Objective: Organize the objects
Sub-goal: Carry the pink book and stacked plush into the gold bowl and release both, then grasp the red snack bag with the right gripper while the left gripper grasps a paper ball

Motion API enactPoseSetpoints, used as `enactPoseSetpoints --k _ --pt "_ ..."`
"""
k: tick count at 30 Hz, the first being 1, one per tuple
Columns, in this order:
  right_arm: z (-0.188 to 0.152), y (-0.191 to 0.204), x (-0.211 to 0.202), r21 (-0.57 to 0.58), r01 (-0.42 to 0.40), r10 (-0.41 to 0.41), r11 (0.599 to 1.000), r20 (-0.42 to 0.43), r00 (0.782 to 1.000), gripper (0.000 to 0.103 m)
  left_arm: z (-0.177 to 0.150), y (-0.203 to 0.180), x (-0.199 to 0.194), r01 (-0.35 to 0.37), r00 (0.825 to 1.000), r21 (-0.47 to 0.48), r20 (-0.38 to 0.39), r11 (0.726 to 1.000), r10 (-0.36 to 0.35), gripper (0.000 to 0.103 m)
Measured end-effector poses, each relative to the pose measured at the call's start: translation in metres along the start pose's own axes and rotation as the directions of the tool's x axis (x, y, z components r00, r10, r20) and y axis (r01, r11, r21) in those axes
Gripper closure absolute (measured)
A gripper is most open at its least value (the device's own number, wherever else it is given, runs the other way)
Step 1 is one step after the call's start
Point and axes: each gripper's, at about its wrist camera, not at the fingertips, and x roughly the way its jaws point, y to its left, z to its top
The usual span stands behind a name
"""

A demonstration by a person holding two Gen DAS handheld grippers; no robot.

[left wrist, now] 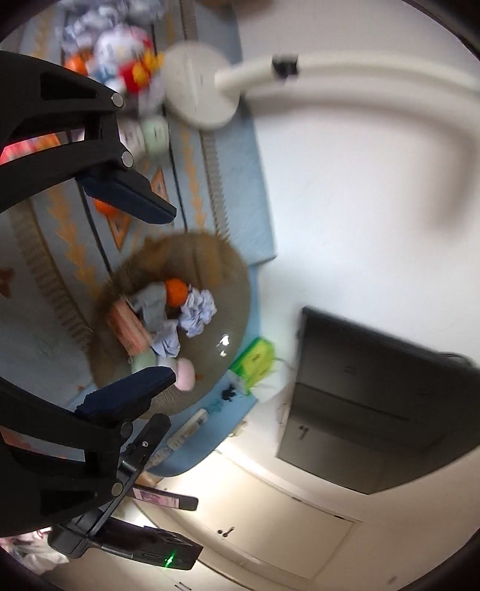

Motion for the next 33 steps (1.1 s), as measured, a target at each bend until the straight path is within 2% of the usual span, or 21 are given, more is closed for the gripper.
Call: enactPoseSetpoints --k 3,4,5,6,7,9,12,13,15,17,19,21,24,25,29,33 --pt "-0.013 0.044 -0.028 -0.12 -0.08 0.082 0.989 0.007 0.997 0.034 -0.011 0.02 -0.055 -0.076 0.996 -0.004 0.047 0.997 0.077 0.024" --pt "-0.02 0.059 -0.036 -0.158 -0.115 0.117 0.981 0.003 0.993 0.034 -0.015 0.029 -0.071 -0.107 0.993 -0.001 0.043 0.994 0.107 0.019" --pt "-0.027 0.074 -0.044 -0.196 -0.144 0.146 0.97 -0.003 0.989 0.034 -0.022 0.039 -0.086 -0.135 0.99 0.0 0.028 0.991 0.135 0.008" --pt "-0.038 0.088 -0.05 -0.23 -0.167 0.169 0.959 -0.012 0.986 0.034 -0.03 0.052 -0.1 -0.16 0.987 -0.01 0.019 0.987 0.16 0.004" --pt "-0.05 0.1 -0.053 -0.252 -0.186 0.186 0.95 -0.025 0.982 0.034 -0.039 0.065 -0.111 -0.188 0.982 -0.036 0.026 0.981 0.189 0.001" --pt "-0.08 0.12 -0.048 -0.287 -0.228 0.217 0.93 -0.073 0.974 0.034 -0.068 0.097 -0.132 -0.247 0.966 -0.12 0.051 0.962 0.255 0.001" --pt "-0.129 0.146 -0.024 -0.365 -0.244 0.204 0.898 -0.144 0.968 0.034 -0.115 0.142 -0.142 -0.303 0.942 -0.221 0.075 0.927 0.326 0.001" --pt "-0.139 0.151 -0.021 -0.382 -0.249 0.208 0.89 -0.147 0.967 0.034 -0.128 0.153 -0.142 -0.302 0.941 -0.231 0.084 0.925 0.328 0.001" --pt "-0.153 0.16 -0.009 -0.428 -0.23 0.185 0.874 -0.143 0.972 0.034 -0.147 0.17 -0.128 -0.259 0.958 -0.226 0.063 0.939 0.28 0.001" --pt "-0.16 0.16 0.001 -0.435 -0.227 0.179 0.871 -0.149 0.973 0.034 -0.157 0.184 -0.12 -0.215 0.97 -0.262 0.055 0.941 0.237 0.001" --pt "-0.167 0.156 0.012 -0.433 -0.222 0.171 0.873 -0.155 0.973 0.033 -0.162 0.192 -0.115 -0.219 0.966 -0.291 0.066 0.931 0.248 0.001" --pt "-0.17 0.155 0.023 -0.426 -0.205 0.129 0.881 -0.2 0.971 0.033 -0.165 0.196 -0.111 -0.234 0.965 -0.305 0.047 0.923 0.26 0.001" --pt "-0.17 0.156 0.032 -0.419 -0.226 0.134 0.879 -0.238 0.962 0.031 -0.166 0.203 -0.106 -0.15 0.986 -0.325 0.024 0.934 0.167 0.001" --pt "-0.17 0.155 0.035 -0.414 -0.221 0.124 0.883 -0.248 0.961 0.025 -0.167 0.204 -0.105 -0.134 0.988 -0.333 0.023 0.933 0.15 0.001" --pt "-0.169 0.154 0.034 -0.41 -0.215 0.124 0.886 -0.237 0.963 0.022 -0.17 0.207 -0.108 -0.116 0.99 -0.35 0.037 0.929 0.137 0.001" --pt "-0.173 0.162 0.034 -0.452 -0.195 0.097 0.87 -0.23 0.968 0.022 -0.17 0.209 -0.109 -0.1 0.991 -0.361 0.044 0.927 0.124 0.001"
